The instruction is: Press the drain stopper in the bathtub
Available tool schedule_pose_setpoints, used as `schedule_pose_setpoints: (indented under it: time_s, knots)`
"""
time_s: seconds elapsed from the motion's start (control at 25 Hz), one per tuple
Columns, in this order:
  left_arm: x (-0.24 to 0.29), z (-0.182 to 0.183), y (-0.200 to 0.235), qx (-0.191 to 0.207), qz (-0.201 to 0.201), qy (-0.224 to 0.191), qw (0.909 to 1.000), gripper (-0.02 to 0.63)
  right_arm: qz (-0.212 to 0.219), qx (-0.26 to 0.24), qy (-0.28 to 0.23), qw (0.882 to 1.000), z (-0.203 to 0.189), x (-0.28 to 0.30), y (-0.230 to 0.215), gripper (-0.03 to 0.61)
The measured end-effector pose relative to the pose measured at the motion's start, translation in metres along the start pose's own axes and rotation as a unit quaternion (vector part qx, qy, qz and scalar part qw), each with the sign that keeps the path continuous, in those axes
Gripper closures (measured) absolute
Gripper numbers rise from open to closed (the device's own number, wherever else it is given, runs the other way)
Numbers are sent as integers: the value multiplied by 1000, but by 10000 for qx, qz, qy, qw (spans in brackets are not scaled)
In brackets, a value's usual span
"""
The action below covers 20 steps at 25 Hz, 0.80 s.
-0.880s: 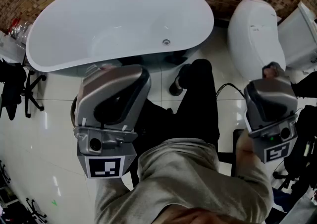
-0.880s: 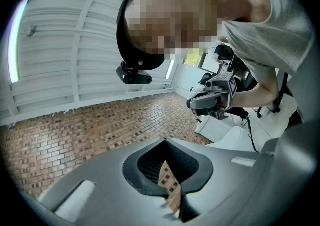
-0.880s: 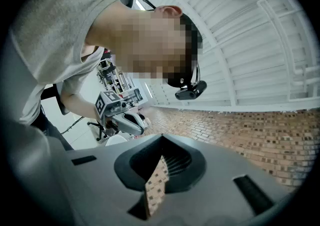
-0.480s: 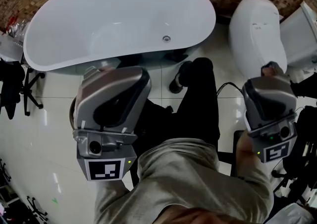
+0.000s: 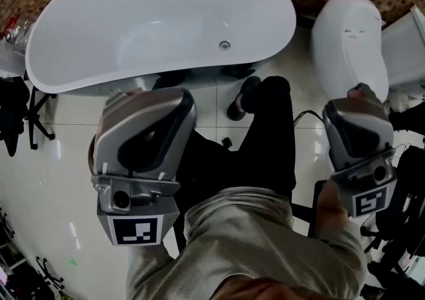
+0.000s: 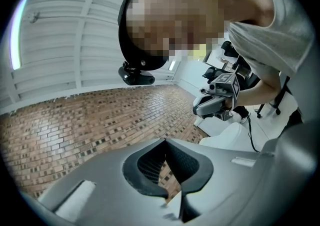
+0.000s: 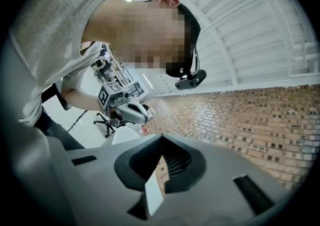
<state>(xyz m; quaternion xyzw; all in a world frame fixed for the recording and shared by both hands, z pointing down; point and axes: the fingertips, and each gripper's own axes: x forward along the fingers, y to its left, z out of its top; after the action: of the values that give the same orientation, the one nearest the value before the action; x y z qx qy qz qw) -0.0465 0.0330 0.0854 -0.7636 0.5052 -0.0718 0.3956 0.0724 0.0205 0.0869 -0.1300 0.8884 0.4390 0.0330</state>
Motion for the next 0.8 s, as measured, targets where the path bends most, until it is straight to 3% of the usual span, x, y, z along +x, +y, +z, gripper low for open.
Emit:
schedule_pose_setpoints:
  time_s: [0.44, 0.8]
  knots:
    - [14, -79, 7, -525, 32, 758, 9957, 604, 226, 635, 794, 9946, -93, 12, 6, 578]
    - [42, -184, -3, -987, -356, 1416, 9843, 604, 714, 1098, 1645, 9776, -206, 36, 38, 578]
